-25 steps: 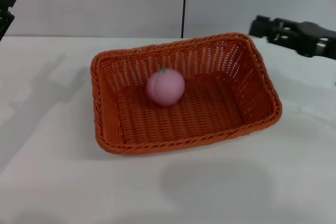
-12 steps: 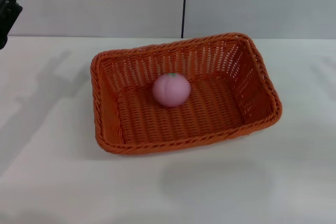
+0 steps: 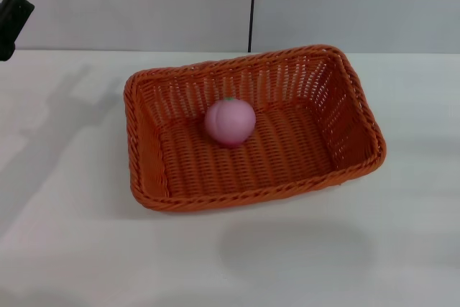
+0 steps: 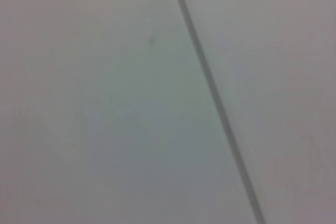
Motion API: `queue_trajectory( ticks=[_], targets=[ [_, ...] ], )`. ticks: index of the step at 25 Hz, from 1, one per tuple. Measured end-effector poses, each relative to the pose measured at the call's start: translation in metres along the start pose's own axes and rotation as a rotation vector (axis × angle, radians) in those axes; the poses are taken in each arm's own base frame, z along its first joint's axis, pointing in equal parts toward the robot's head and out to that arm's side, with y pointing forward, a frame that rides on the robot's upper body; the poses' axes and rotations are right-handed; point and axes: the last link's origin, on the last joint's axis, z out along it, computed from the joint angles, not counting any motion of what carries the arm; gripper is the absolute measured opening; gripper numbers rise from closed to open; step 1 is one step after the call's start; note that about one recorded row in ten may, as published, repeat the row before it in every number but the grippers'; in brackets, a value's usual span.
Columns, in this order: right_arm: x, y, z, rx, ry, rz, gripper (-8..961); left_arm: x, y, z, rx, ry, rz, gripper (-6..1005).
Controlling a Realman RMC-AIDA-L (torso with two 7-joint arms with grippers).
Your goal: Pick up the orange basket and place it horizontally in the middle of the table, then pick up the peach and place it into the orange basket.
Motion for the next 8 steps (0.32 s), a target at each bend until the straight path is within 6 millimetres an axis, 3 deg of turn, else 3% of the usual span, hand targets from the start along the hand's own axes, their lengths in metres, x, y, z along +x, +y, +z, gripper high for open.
queue_trajectory(
  ticks=[8],
  targets=[
    [0.001, -0.014, -0.011, 0.108, 0.000, -0.018, 509, -0.002, -0.002, 0.002, 0.017, -0.004, -0.006, 722]
  ],
)
